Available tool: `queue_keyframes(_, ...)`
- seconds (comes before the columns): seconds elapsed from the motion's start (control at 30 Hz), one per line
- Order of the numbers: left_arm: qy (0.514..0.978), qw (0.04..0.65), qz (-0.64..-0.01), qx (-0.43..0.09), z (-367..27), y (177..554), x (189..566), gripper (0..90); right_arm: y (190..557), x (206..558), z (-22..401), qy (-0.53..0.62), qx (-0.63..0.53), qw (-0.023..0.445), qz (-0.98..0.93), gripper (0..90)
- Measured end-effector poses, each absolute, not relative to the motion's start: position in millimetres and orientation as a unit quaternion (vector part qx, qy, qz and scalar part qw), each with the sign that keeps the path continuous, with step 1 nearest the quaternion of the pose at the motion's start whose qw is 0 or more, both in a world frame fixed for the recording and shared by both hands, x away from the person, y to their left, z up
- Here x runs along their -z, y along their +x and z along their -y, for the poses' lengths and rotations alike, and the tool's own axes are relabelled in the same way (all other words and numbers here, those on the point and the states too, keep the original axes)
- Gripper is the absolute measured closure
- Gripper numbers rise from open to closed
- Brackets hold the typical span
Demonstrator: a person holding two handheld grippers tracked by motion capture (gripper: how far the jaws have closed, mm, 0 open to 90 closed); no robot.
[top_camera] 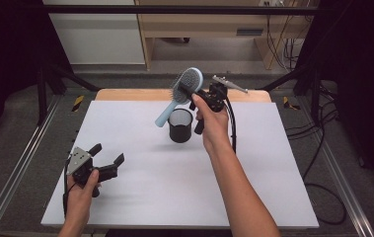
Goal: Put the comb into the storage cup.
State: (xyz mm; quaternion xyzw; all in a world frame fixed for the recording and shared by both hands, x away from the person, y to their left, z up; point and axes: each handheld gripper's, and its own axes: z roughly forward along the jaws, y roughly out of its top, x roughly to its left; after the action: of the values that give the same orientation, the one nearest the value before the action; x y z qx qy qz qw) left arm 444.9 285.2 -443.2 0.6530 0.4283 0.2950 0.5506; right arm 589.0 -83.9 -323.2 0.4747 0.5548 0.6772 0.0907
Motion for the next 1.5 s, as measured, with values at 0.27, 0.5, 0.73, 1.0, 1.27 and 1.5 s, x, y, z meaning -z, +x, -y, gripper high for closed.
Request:
queue_keyframes(0.27,0.654,0.551,-0.427,-0.295,-285.4,445.6,443.7,4.4,599.0,319.7,88.9,0.484,-0.674,0.105,-0.548,53.8)
queue_keyframes(0.5,0.654,0.551,-0.425,-0.295,-285.8,445.9,443.8,4.5,606.1,321.3,96.7,0.495,-0.675,0.115,-0.534,53.8)
queue_keyframes(0.73,0.656,0.55,-0.423,-0.295,-285.4,445.8,443.9,4.4,610.1,322.8,105.7,0.506,-0.681,0.119,-0.516,53.7)
queue_keyframes(1.0,0.657,0.551,-0.423,-0.294,-285.1,445.9,444.1,4.5,613.7,323.7,117.9,0.517,-0.686,0.132,-0.494,53.7)
queue_keyframes(1.27,0.657,0.551,-0.422,-0.294,-284.8,445.8,444.2,4.5,613.8,323.2,123.7,0.52,-0.687,0.143,-0.487,53.6)
queue_keyframes(1.5,0.658,0.552,-0.42,-0.294,-284.9,445.6,444.1,4.4,613.0,321.7,128.7,0.522,-0.686,0.161,-0.481,53.5)
